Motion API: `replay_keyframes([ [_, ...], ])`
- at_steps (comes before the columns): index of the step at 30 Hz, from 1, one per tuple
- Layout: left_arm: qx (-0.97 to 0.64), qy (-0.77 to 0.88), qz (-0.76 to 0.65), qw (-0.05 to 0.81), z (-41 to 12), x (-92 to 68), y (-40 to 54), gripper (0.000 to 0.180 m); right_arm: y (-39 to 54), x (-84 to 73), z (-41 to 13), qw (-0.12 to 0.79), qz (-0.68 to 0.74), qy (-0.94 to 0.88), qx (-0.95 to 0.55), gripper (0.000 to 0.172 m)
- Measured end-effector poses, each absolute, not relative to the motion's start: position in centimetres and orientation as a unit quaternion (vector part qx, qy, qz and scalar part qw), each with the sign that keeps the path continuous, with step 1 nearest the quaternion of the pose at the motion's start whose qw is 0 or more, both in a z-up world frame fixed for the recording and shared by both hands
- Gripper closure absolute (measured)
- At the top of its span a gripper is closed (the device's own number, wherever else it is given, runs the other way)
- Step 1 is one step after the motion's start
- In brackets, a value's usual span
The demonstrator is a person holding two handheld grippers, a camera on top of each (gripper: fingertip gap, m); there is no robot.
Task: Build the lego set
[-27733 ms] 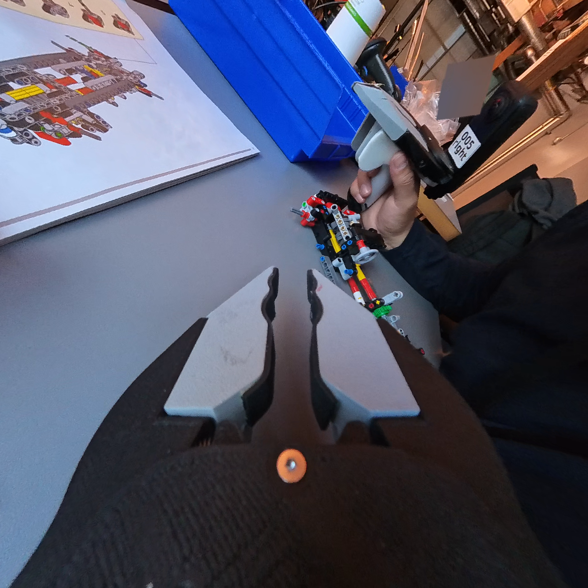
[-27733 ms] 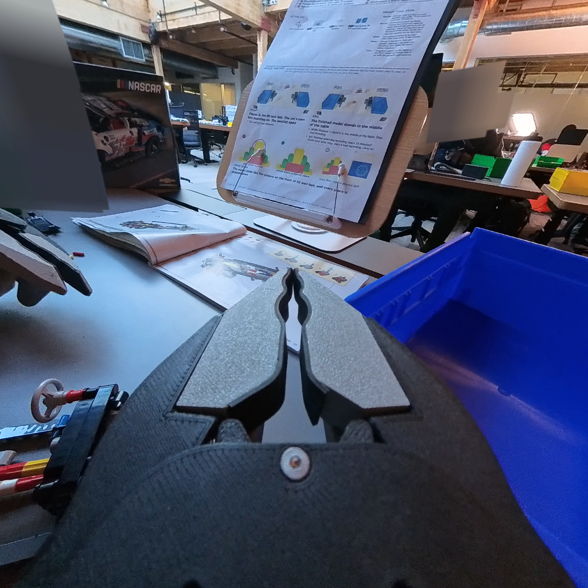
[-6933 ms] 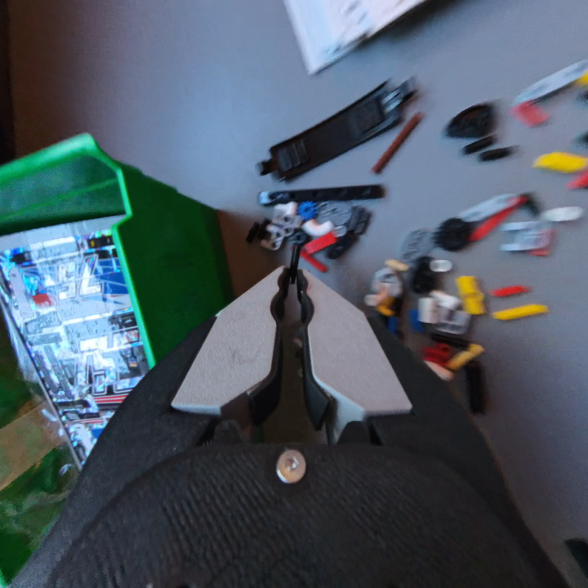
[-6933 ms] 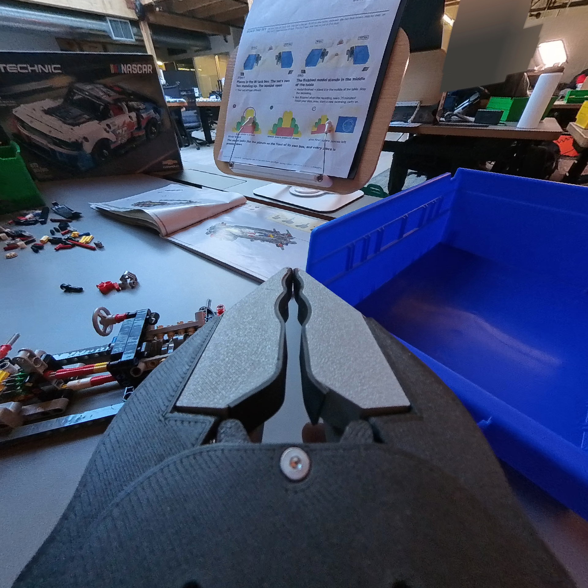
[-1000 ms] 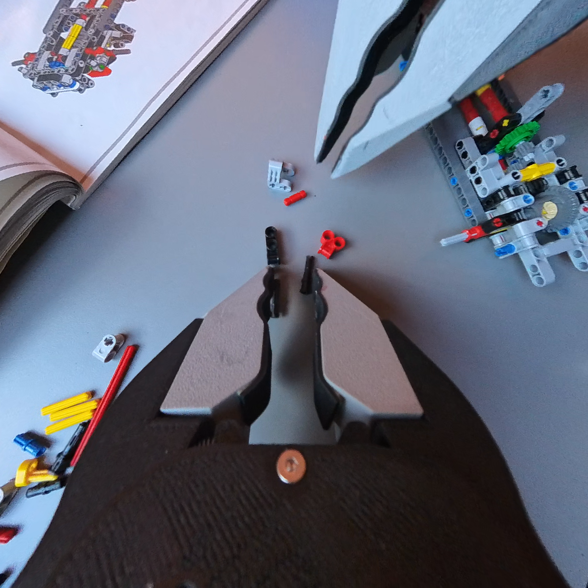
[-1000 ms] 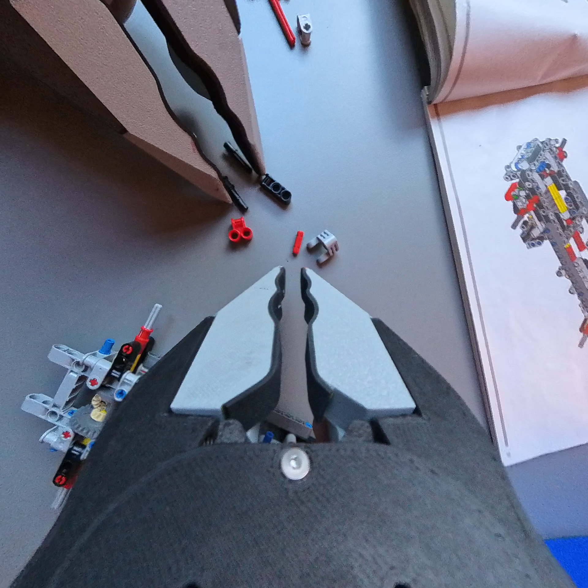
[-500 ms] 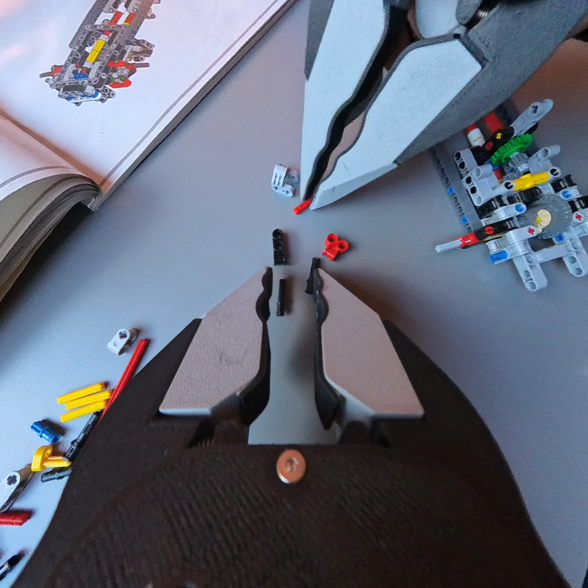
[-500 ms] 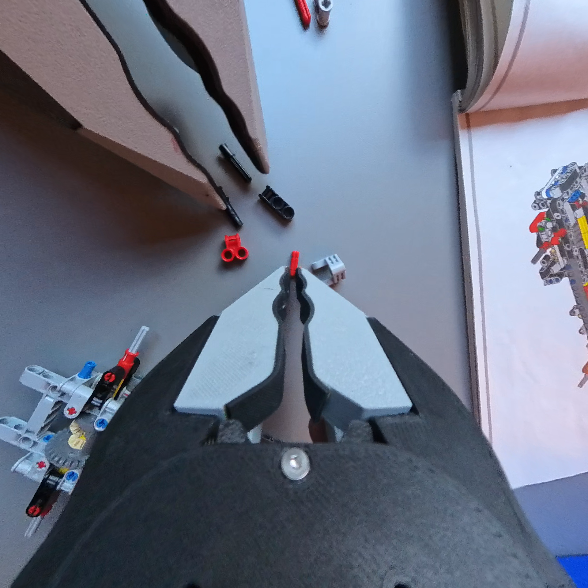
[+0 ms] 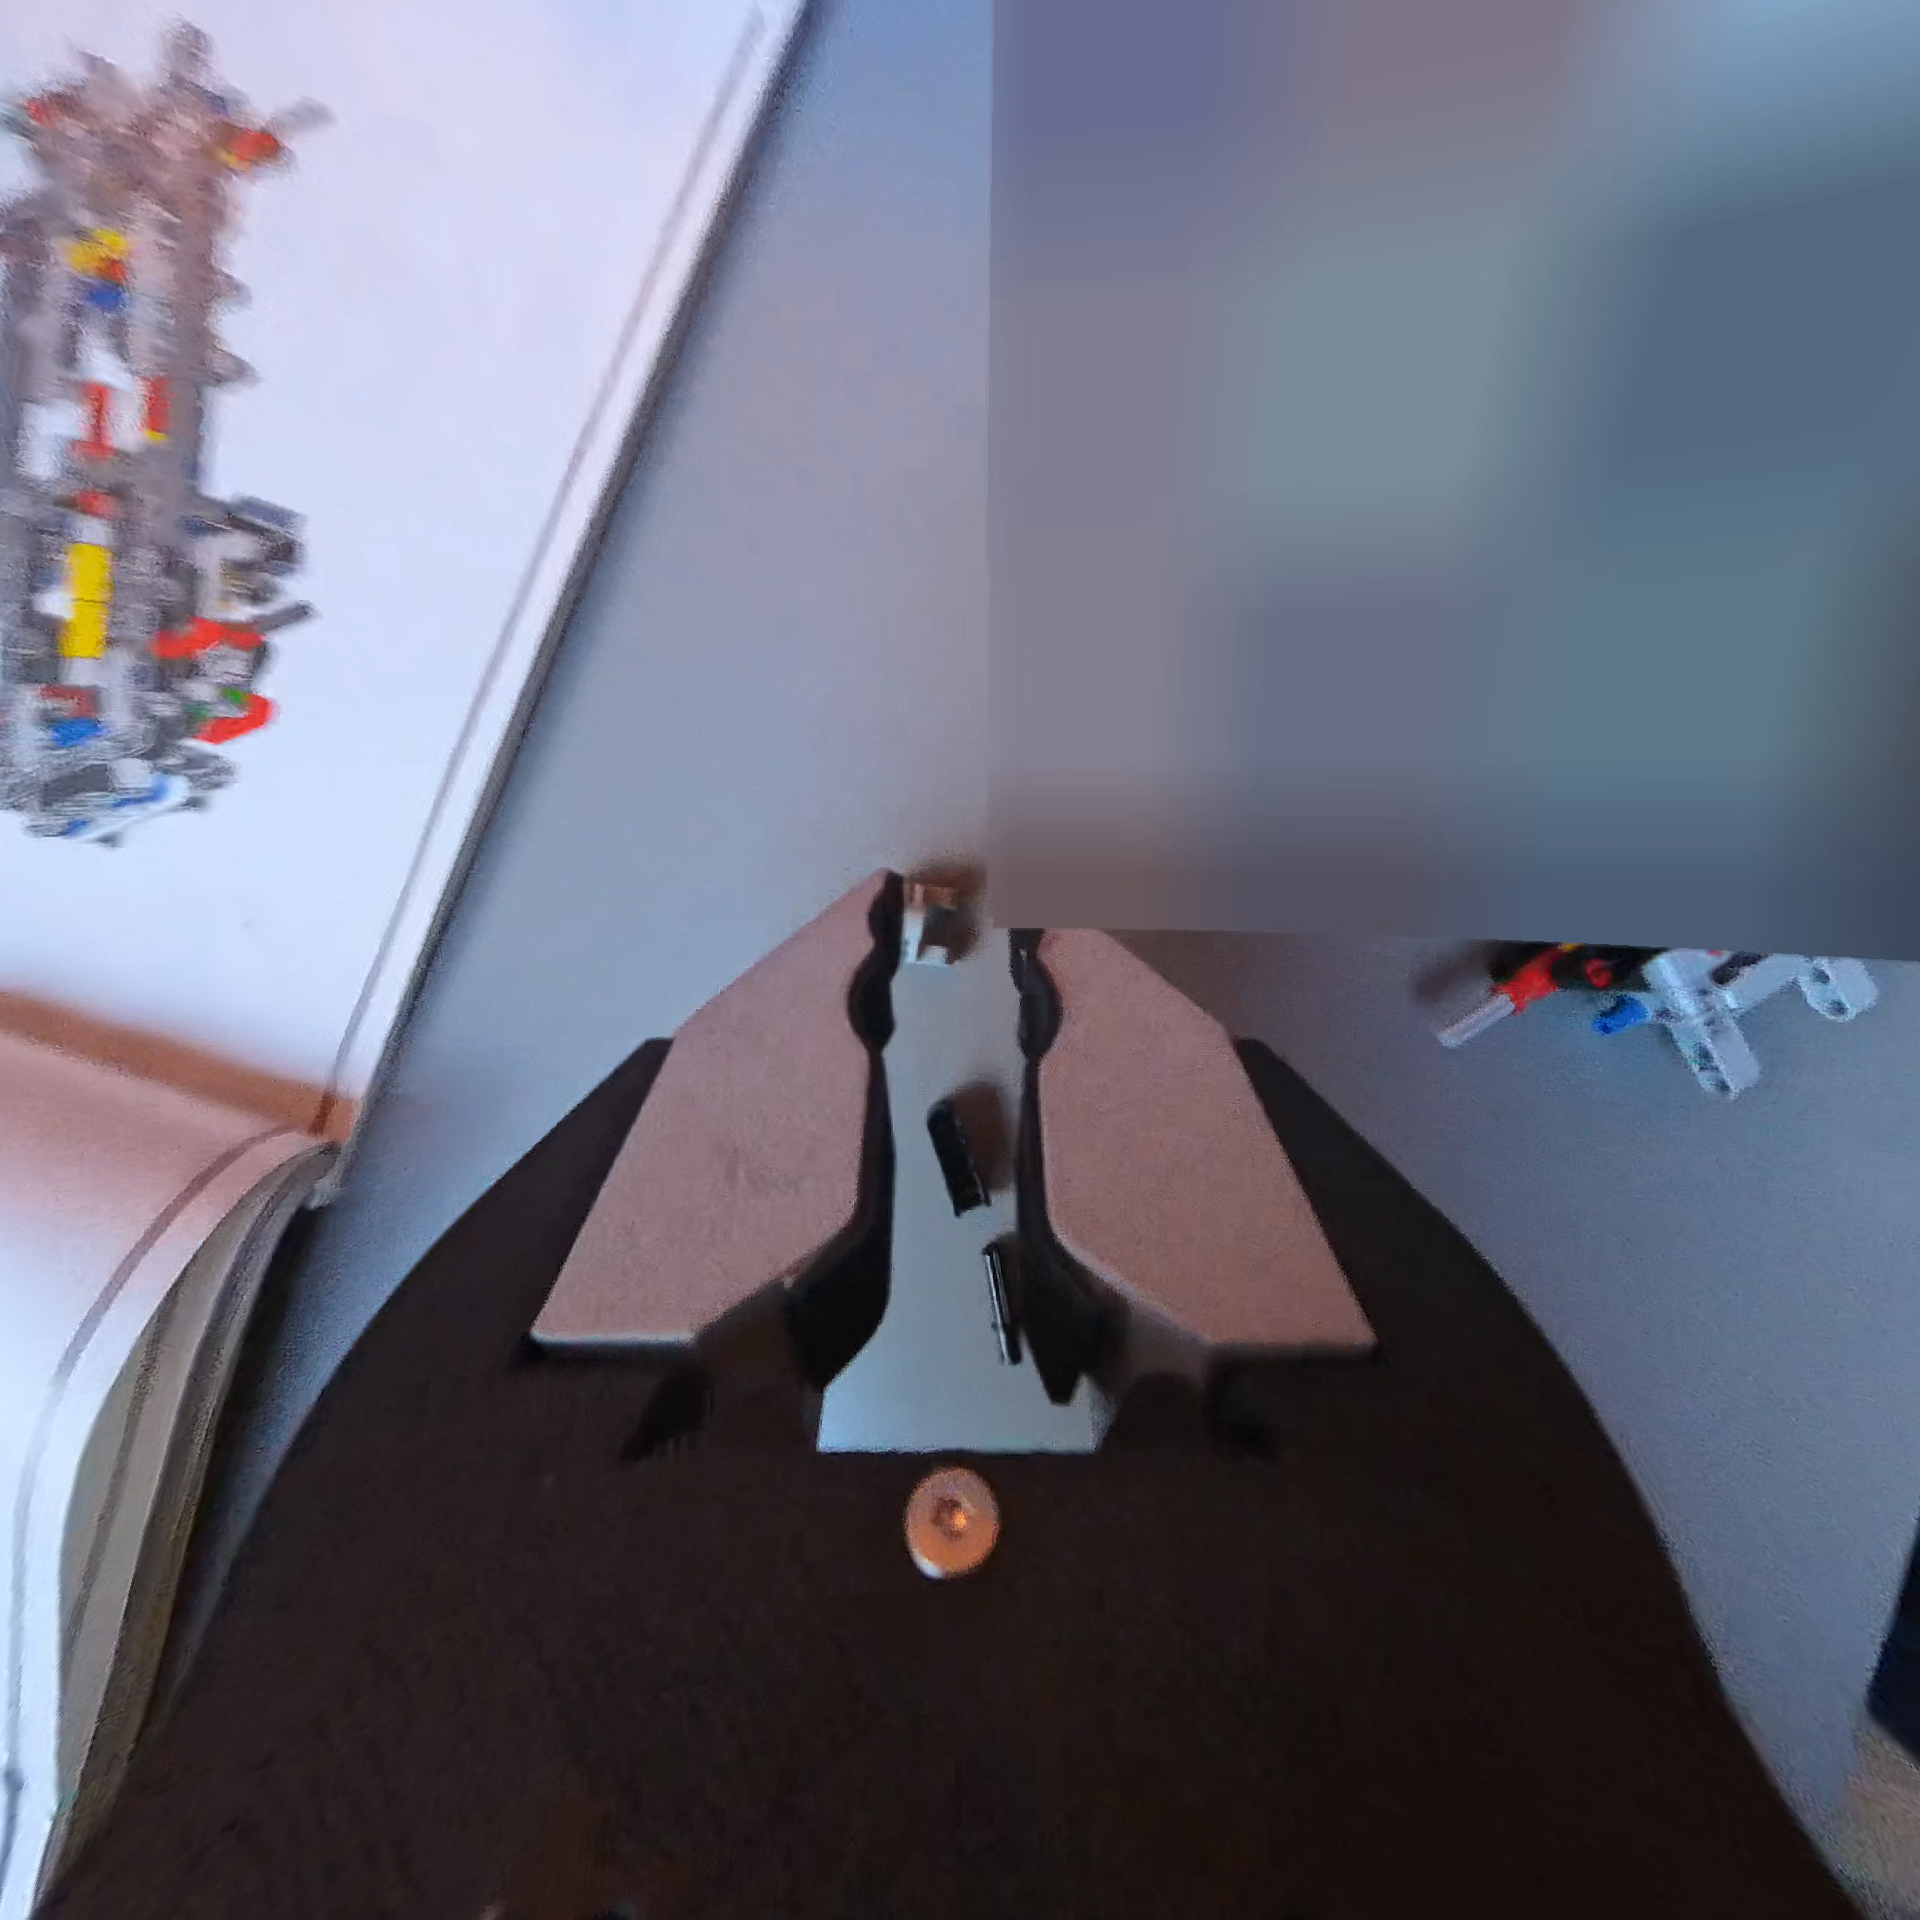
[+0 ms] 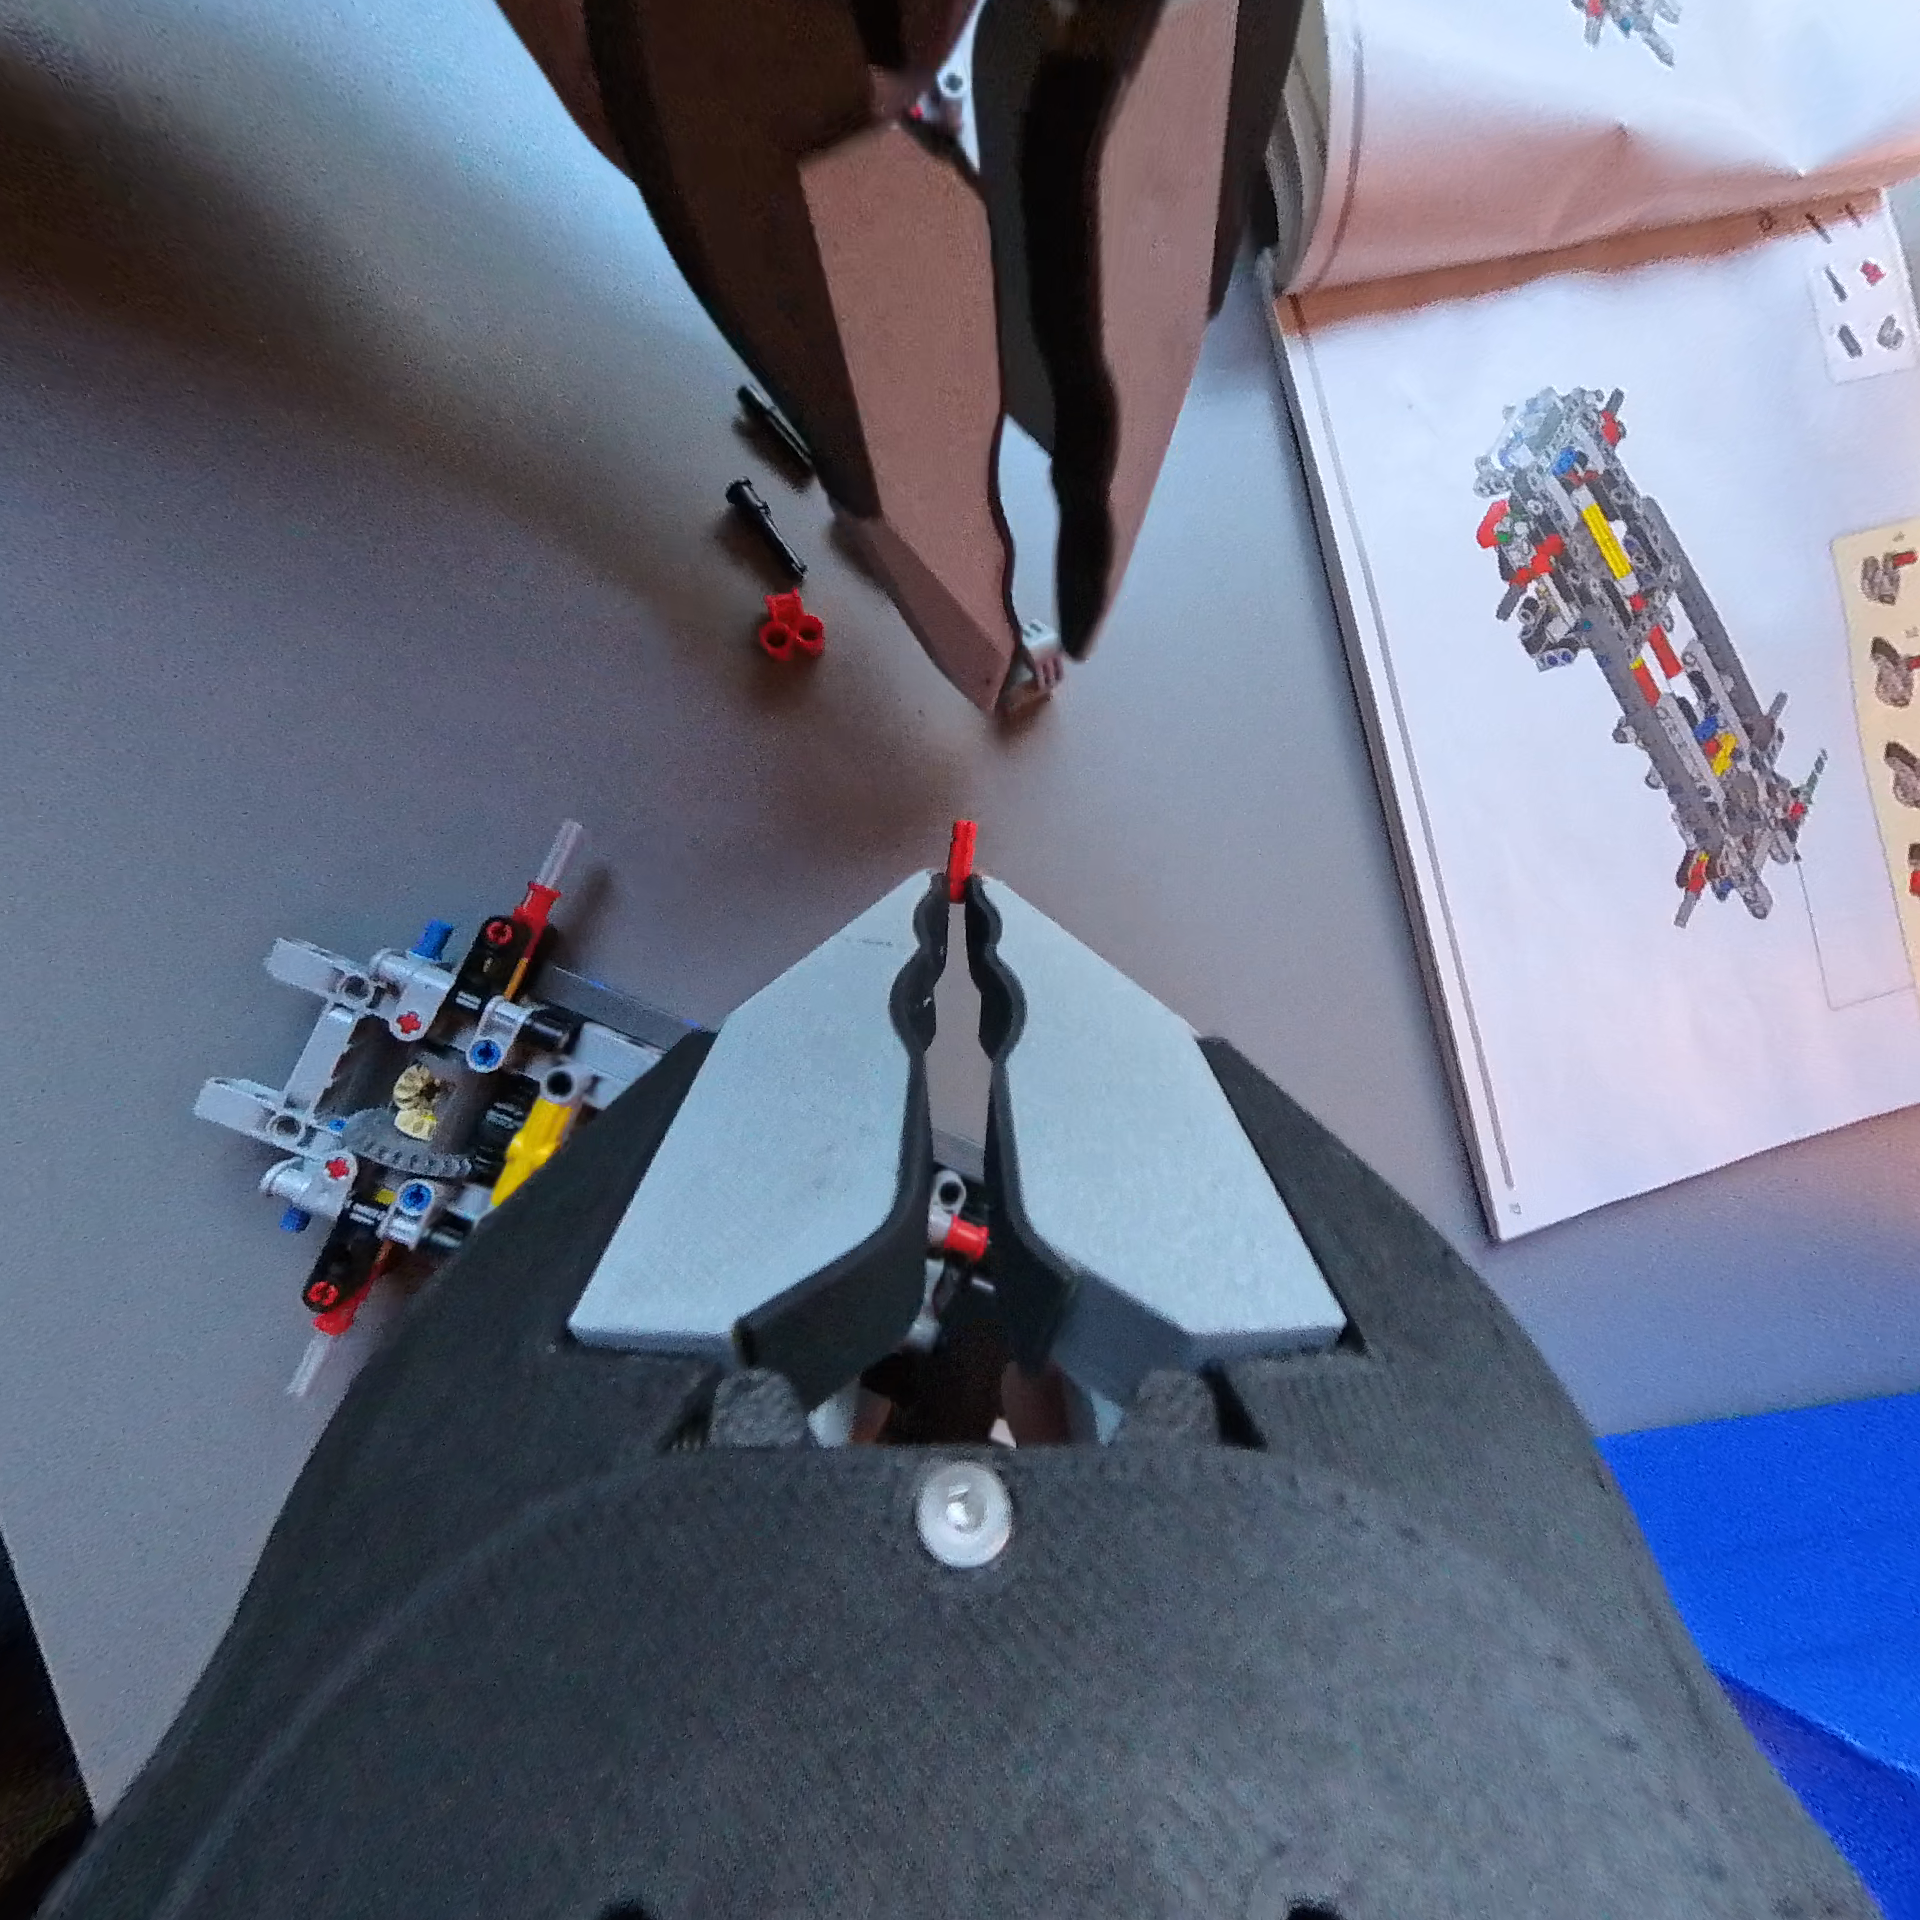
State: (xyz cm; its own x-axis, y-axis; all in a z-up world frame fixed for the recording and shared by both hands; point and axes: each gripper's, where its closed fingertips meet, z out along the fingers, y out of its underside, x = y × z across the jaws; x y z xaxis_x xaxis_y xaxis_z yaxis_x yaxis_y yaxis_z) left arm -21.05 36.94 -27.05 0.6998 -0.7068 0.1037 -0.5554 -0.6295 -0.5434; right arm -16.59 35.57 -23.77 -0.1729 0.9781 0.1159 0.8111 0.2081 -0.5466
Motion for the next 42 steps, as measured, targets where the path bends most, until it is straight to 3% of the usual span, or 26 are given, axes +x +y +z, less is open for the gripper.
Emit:
replay_keyframes([
  [2, -0.898, 0.37, -0.126, 0.199, -28.8, -21.8, 36.7, 0.18, 36.0, -16.7, -24.3, 0.213, 0.178, -0.75, -0.601, 0.172],
  [4, -0.897, 0.369, -0.131, 0.208, -28.8, -21.9, 36.3, 0.18, 36.5, -16.7, -25.5, 0.192, 0.16, -0.762, -0.597, 0.172],
  [9, -0.893, 0.319, -0.137, 0.286, -28.5, -23.4, 35.7, 0.18, 36.8, -16.9, -27.6, 0.158, 0.148, -0.779, -0.588, 0.172],
  [14, -0.872, 0.269, -0.16, 0.377, -23.6, -25.9, 35.3, 0.18, 36.7, -17.5, -27.8, 0.147, 0.162, -0.784, -0.58, 0.171],
  [16, -0.878, 0.272, -0.149, 0.365, -23.2, -27.4, 35.4, 0.166, 36.4, -17.6, -28.1, 0.137, 0.165, -0.786, -0.58, 0.164],
  [21, -0.885, 0.351, -0.128, 0.277, -25.9, -28.1, 35.3, 0.156, 36.5, -17.6, -28.9, 0.138, 0.143, -0.789, -0.581, 0.165],
  [25, -0.884, 0.399, -0.123, 0.21, -28.4, -27.6, 34.3, 0.166, 36.6, -17.4, -28.2, 0.146, 0.146, -0.782, -0.588, 0.164],
  [29, -0.878, 0.41, -0.104, 0.222, -28.5, -27.5, 34.2, 0.173, 36.6, -17.5, -27.1, 0.161, 0.165, -0.77, -0.595, 0.165],
  [32, -0.877, 0.374, -0.07, 0.294, -27.2, -27.8, 35.5, 0.173, 36.4, -18.0, -25.7, 0.176, 0.195, -0.753, -0.603, 0.164],
  [36, -0.817, 0.321, -0.238, 0.415, -21.4, -21.9, 33.9, 0.174, 35.8, -18.8, -22.7, 0.193, 0.289, -0.715, -0.607, 0.157],
  [38, -0.776, 0.289, -0.395, 0.398, -19.0, -18.9, 31.9, 0.174, 34.7, -19.1, -20.3, 0.239, 0.349, -0.716, -0.556, 0.151],
  [42, -0.725, 0.234, -0.544, 0.352, -17.9, -17.6, 31.3, 0.174, 31.6, -17.9, -18.5, 0.273, 0.402, -0.744, -0.459, 0.155],
])
